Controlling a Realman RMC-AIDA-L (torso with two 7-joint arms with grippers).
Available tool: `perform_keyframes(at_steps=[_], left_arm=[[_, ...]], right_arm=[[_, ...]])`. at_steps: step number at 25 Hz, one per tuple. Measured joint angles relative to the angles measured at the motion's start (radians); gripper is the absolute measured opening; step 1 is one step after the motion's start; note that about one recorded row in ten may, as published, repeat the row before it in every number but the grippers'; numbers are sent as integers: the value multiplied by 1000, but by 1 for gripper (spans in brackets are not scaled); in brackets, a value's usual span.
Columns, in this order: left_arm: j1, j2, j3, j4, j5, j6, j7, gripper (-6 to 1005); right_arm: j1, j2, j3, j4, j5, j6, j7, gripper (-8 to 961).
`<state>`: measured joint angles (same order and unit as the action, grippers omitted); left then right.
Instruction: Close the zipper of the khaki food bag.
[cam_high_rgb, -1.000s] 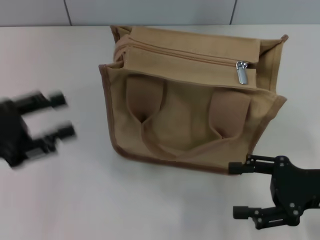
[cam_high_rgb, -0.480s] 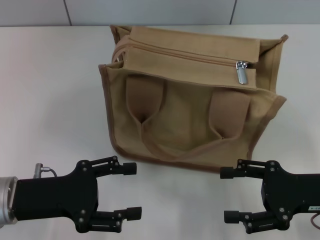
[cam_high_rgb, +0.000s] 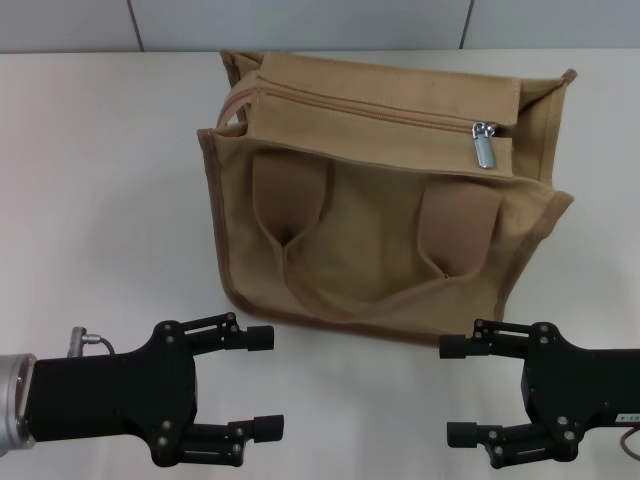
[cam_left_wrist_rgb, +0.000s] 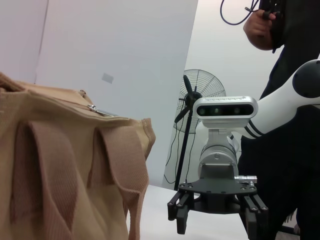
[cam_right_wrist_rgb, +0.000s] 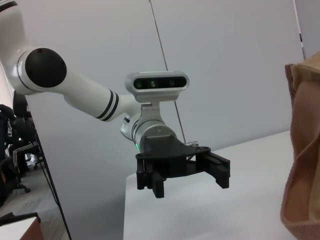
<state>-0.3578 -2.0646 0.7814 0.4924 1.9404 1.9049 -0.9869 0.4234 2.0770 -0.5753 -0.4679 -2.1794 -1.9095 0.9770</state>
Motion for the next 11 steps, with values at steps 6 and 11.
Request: perform_keyframes(at_steps=[6,11], left_arm=[[-1,-1,1,0,0,0,1,834],[-1,-1,1,0,0,0,1,834]], right_arm=[[0,0,0,0,3,-1,0,830],[0,0,3,0,4,-2,0,830]])
